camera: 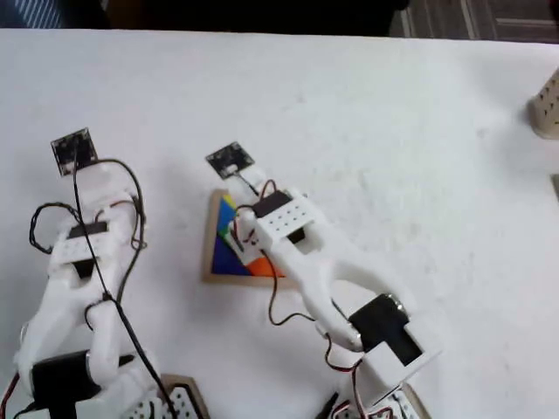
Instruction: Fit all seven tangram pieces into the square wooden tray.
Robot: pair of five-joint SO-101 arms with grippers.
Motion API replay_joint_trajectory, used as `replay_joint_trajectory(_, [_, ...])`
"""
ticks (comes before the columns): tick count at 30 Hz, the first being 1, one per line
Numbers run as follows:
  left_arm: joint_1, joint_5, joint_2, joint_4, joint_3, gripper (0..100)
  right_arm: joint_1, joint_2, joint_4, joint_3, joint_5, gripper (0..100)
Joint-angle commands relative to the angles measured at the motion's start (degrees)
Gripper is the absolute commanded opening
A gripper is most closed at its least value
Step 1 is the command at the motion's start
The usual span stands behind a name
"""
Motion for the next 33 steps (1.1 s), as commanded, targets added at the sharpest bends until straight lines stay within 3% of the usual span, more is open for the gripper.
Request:
replay_joint_trajectory(1, [-0.7, -0.5, -0.3, -1.8, -2.7, 2, -1.7, -0.8, 1.2, -1.1, -0.2, 1.8])
replay_joint_trajectory(7, [-0.5, -0.5, -0.3, -1.8, -2.7, 2, -1.6, -2.5, 2.2, -1.1, 0.1, 1.8])
replay_joint_trajectory(11, [-0.1, -0.5, -0.3, -1.8, -2.7, 2, -0.1, -10.2, 6.0, -0.4, -0.1, 1.8])
replay_joint_trajectory(15, [-0.1, -0.5, -0.2, -1.8, -2.7, 2, 2.3, -16.4, 3.6, 4.8, 0.1, 1.8])
replay_joint_trajectory(20, [-0.1, -0.6, -0.2, -1.8, -2.7, 2, 2.6, -15.4, -3.9, 10.2, 0.2, 1.8])
replay_joint_trajectory(33, [2.2, -1.0, -0.5, -2.1, -1.5, 2, 4.4, -15.3, -2.9, 10.2, 0.2, 1.8])
